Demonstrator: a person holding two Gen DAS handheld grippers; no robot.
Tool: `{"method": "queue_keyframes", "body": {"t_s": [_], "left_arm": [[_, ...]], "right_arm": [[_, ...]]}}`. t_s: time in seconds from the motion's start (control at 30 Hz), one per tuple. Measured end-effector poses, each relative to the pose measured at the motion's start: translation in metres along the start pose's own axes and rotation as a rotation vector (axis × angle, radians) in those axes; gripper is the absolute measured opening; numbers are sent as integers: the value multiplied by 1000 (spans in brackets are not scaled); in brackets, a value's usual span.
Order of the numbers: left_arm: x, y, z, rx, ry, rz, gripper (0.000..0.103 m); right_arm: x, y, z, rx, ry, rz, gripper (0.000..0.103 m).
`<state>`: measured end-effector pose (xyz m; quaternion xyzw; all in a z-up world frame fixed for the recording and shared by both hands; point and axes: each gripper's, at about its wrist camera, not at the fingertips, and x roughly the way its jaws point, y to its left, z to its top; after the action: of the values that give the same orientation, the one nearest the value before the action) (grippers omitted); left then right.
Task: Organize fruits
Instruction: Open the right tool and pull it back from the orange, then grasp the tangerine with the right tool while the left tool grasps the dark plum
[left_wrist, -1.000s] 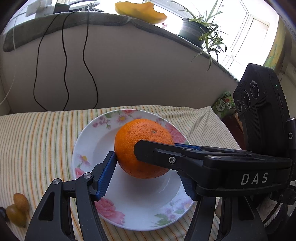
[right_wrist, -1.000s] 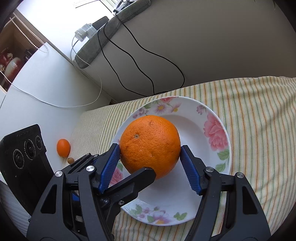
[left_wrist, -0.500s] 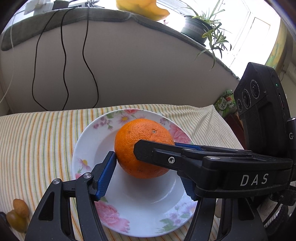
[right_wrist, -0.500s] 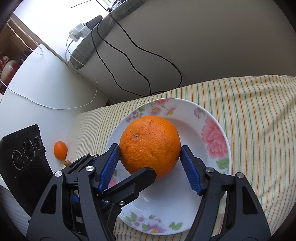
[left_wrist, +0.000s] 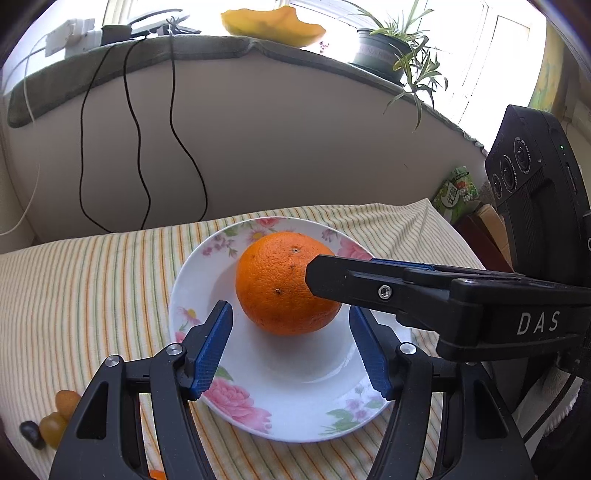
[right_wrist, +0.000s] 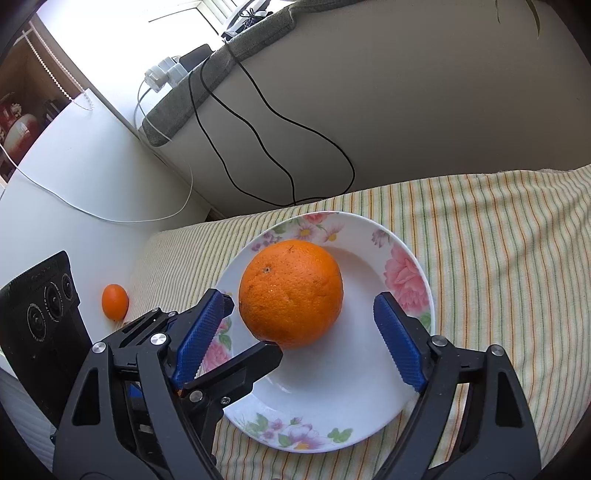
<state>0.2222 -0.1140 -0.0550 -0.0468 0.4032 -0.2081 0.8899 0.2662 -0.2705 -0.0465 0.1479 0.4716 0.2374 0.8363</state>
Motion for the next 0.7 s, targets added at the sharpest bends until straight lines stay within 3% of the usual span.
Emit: {"method": "queue_keyframes", "body": {"t_s": [0.3,0.7], "left_arm": [[-38,0,-16,11,-38,39,65],[-91,16,-61,-22,-109,91,65]], "right_arm": [[-38,24,-15,-70,-66,-23,86],[-68,60,-51,-141,-128,-23,86]]}}
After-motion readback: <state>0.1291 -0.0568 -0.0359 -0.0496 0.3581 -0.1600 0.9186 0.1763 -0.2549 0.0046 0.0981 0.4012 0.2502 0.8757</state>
